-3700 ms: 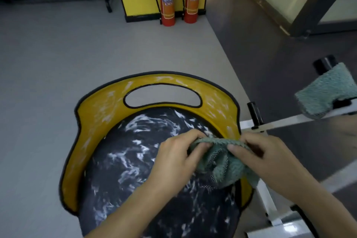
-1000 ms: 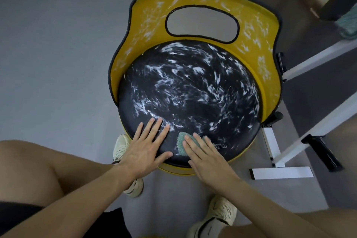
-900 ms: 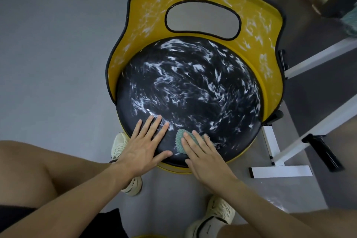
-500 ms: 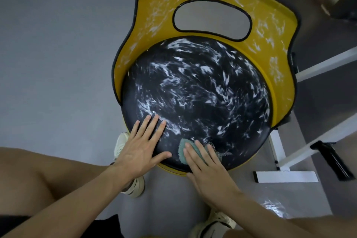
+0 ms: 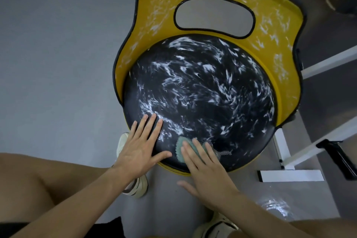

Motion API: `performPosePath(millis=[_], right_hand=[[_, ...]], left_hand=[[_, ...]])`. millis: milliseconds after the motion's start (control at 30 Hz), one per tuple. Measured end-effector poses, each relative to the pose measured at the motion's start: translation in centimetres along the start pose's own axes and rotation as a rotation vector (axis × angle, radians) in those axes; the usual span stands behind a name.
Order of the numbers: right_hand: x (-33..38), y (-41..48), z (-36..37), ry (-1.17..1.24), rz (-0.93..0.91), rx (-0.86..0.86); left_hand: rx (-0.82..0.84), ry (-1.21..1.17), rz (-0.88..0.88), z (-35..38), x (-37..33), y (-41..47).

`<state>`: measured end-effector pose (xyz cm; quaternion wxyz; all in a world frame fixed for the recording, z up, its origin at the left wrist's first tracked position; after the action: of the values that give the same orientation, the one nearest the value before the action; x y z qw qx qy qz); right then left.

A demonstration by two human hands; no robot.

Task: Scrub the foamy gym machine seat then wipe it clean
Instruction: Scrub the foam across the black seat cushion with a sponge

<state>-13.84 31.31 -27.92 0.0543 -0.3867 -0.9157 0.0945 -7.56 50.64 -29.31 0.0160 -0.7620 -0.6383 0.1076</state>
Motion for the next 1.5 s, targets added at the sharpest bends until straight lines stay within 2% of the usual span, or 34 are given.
performPosePath(millis=[133,433,567,733,1000,1167,1300,1367,1500], right_hand=[[0.4,3.4,-0.5,0.074,0.029,-0.014],[-0.3,-2.5,-0.1,0.025,-0.04,0.009],[0.2,0.6,-0.3,0.057,-0.033,0.066],[0.1,4.6,-1.2,0.113,0.023,0.033],[-0.2,-2.0,-0.7,0.031,-0.019,0.056],[1.4,2.8,-1.0,0.037,-0.036,0.111],[1.6,5.3,-1.5,0.06,-0.027,0.105],[1.3,3.7,-1.3,0.054,-0.04,0.129],[0.7,-0.2,-0.7,0.029,-0.066,0.09]], left_hand=[[-0.014,-0.035,0.022,0.0,0.3,0.2],[0.052,-0.023,0.004,0.0,0.4,0.3],[0.089,0.015,-0.009,-0.2,0.3,0.5],[0.07,-0.017,0.014,-0.7,0.7,0.4],[0.083,-0.06,0.014,-0.4,0.6,0.7],[0.043,-0.115,0.029,-0.5,0.8,0.7],[0.067,-0.136,-0.085,-1.4,3.4,1.3],[0.095,-0.157,-0.145,-1.7,5.1,1.6],[0.143,-0.207,-0.149,-1.9,5.2,1.7]])
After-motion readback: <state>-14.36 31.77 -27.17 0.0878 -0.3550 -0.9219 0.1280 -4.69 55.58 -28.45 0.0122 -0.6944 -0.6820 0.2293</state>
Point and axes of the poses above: each hand's wrist, its own y-axis towards the middle knuckle, its own z-axis out of the palm, x = y × z, the point moved 6 cm from there along y, towards the middle knuckle, and after that the axes turned 10 degrees about -z, right-handed, at the moved point
